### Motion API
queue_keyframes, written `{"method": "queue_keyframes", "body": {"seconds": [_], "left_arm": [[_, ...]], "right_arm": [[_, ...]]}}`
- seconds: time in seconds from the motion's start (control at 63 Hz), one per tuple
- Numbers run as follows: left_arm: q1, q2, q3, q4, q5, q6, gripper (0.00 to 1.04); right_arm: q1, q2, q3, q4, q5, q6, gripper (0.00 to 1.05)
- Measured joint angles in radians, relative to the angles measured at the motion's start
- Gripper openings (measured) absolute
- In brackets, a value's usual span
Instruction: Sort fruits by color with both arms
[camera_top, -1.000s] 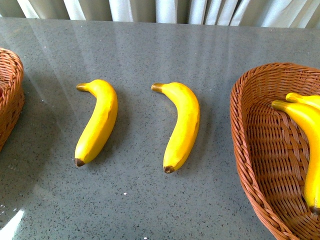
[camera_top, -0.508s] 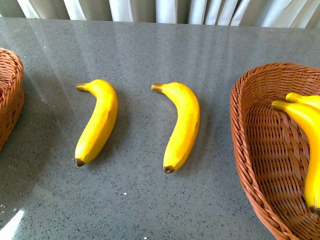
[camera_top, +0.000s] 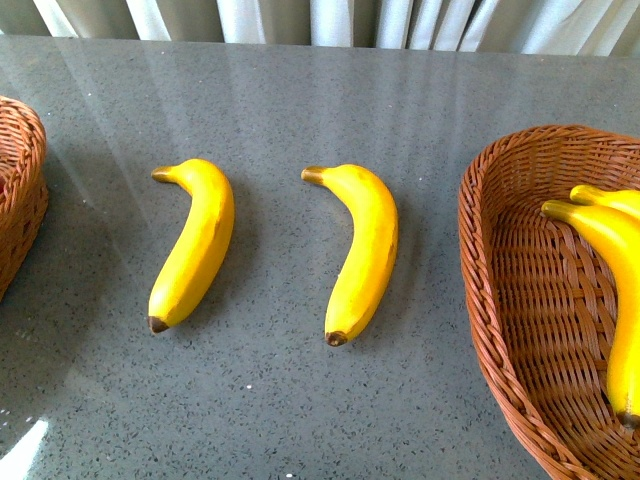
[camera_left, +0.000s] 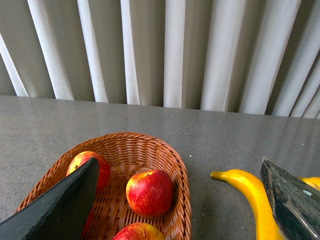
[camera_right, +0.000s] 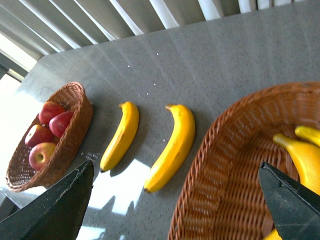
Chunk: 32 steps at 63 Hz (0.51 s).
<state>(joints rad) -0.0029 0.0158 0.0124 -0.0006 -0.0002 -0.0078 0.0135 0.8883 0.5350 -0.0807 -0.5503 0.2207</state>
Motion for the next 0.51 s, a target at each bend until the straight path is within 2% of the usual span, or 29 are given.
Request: {"method": "queue_keyframes", "body": {"seconds": [0.111, 0.175, 0.254, 0.365, 0.508], "left_arm": [[0.000, 0.000, 0.000, 0.000, 0.000, 0.000, 0.96], [0.000, 0.000, 0.000, 0.000, 0.000, 0.000, 0.96], [0.000, 0.000, 0.000, 0.000, 0.000, 0.000, 0.96], [0.000, 0.000, 0.000, 0.000, 0.000, 0.000, 0.96], [0.000, 0.000, 0.000, 0.000, 0.000, 0.000, 0.96]], "right_arm": [[0.167, 0.215, 0.070, 0.122, 0.132, 0.011, 0.96], [0.281, 0.369, 0.114, 0.236, 0.282, -0.037, 0.96], [0.380, 0.520, 0.183, 0.293, 0.379, -0.081, 0.96], [0.482, 0.708, 0.312, 0.262, 0.399, -0.077, 0.96], [0.547, 0.909, 0.504, 0.172, 0.433, -0.035, 0.96]]}}
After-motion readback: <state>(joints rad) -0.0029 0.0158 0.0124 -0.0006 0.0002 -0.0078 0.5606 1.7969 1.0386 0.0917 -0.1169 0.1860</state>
